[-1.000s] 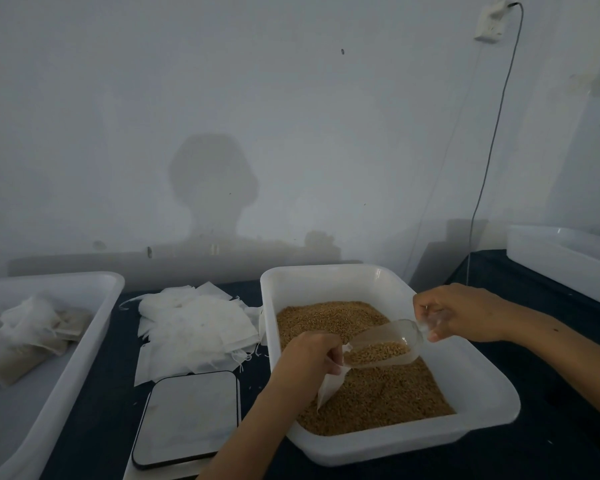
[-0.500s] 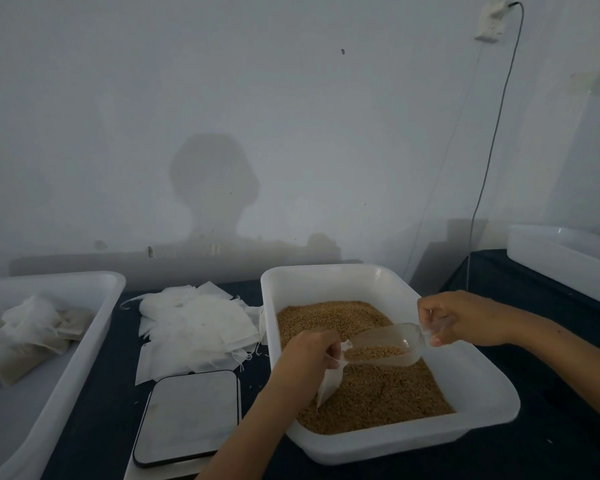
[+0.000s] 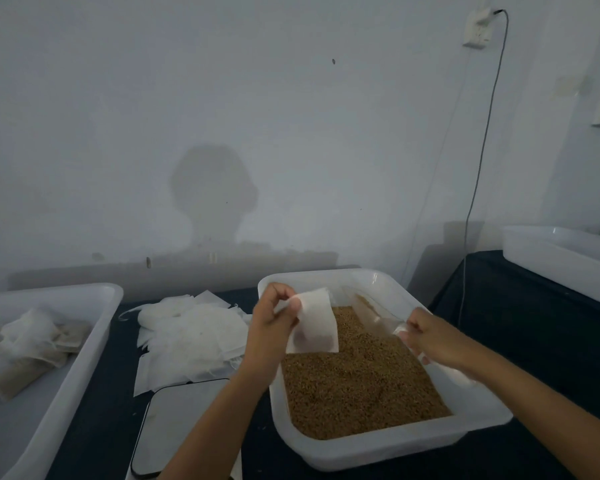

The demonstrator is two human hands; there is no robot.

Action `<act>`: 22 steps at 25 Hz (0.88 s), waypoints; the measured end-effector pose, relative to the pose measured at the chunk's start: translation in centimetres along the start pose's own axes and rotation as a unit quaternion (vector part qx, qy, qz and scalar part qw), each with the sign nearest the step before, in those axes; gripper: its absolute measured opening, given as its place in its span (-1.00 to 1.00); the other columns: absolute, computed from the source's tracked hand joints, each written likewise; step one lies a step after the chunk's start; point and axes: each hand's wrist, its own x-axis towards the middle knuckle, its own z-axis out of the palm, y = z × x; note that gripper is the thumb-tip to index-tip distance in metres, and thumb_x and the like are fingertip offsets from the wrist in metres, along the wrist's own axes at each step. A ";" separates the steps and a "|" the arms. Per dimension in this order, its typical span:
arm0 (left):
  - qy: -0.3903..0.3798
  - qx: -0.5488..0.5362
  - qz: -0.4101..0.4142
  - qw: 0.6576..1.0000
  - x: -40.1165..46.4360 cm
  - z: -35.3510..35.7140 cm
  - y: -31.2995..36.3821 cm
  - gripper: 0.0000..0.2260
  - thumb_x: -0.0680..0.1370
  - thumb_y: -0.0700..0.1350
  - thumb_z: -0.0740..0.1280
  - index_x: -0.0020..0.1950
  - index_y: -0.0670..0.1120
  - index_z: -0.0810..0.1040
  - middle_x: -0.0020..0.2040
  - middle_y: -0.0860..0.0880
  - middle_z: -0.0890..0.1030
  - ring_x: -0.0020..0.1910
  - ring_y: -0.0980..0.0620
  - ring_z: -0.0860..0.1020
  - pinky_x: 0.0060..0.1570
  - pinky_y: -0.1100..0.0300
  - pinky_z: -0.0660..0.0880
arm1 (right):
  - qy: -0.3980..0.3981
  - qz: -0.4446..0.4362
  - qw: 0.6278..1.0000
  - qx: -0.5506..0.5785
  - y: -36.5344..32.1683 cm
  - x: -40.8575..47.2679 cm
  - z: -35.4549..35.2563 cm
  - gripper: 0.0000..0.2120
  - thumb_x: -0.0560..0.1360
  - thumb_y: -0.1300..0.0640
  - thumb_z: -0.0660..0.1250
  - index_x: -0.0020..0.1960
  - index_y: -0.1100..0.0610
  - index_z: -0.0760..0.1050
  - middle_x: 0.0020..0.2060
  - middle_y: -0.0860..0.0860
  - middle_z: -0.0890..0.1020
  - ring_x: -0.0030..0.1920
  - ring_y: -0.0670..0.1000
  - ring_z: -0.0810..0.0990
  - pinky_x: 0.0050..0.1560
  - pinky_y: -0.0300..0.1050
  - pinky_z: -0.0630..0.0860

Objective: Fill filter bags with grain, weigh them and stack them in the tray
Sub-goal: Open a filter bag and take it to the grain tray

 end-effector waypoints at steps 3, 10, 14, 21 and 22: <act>0.004 -0.093 -0.012 0.996 0.5 -1.9 2.0 -0.84 0.61 -0.29 0.15 -0.15 -0.13 0.40 -0.24 -0.01 0.49 -0.27 0.09 0.43 -0.29 0.28 0.42 | 0.009 -0.016 0.998 -0.066 -0.4 1.9 3.6 -0.86 0.63 0.05 0.14 -0.04 0.11 0.29 -0.19 -0.02 0.43 -0.26 -0.10 0.39 -0.27 -0.23 0.32; 0.018 -0.020 -0.003 1.000 -1.5 -8.9 3.6 -0.79 0.61 -0.20 0.20 -0.20 -0.01 0.46 -0.22 0.00 0.47 -0.22 0.06 0.41 -0.24 0.24 0.40 | -0.055 0.018 0.993 -0.107 0.7 4.2 8.2 -0.84 0.62 0.01 0.15 0.08 0.10 0.35 -0.04 -0.04 0.46 -0.13 -0.11 0.45 -0.20 -0.28 0.36; 0.020 0.040 -0.008 0.999 -3.7 -13.1 2.4 -0.80 0.61 -0.21 0.21 -0.18 0.01 0.46 -0.17 0.03 0.50 -0.19 0.07 0.43 -0.16 0.14 0.40 | -0.067 0.030 0.982 -0.173 1.2 4.1 8.3 -0.80 0.62 -0.02 0.14 0.11 0.10 0.39 -0.02 -0.03 0.51 -0.02 -0.04 0.52 -0.10 -0.23 0.41; 0.045 0.027 -0.063 0.997 -7.0 -16.1 -1.6 -0.90 0.60 -0.28 0.20 -0.12 -0.17 0.39 -0.21 -0.06 0.44 -0.24 -0.05 0.35 -0.27 0.17 0.35 | 0.141 -0.166 0.973 0.080 -8.1 0.0 9.1 -0.88 0.53 0.07 0.32 0.06 -0.02 0.47 -0.02 -0.12 0.60 -0.06 -0.14 0.60 -0.11 -0.31 0.50; 0.053 0.019 -0.067 0.996 -7.2 -16.0 -1.9 -0.90 0.60 -0.27 0.20 -0.12 -0.17 0.39 -0.22 -0.07 0.44 -0.25 -0.03 0.36 -0.28 0.18 0.35 | 0.086 -0.181 0.965 0.168 -10.7 -1.2 10.2 -0.84 0.51 0.04 0.35 0.08 -0.06 0.47 -0.05 -0.14 0.63 -0.12 -0.19 0.63 -0.21 -0.40 0.49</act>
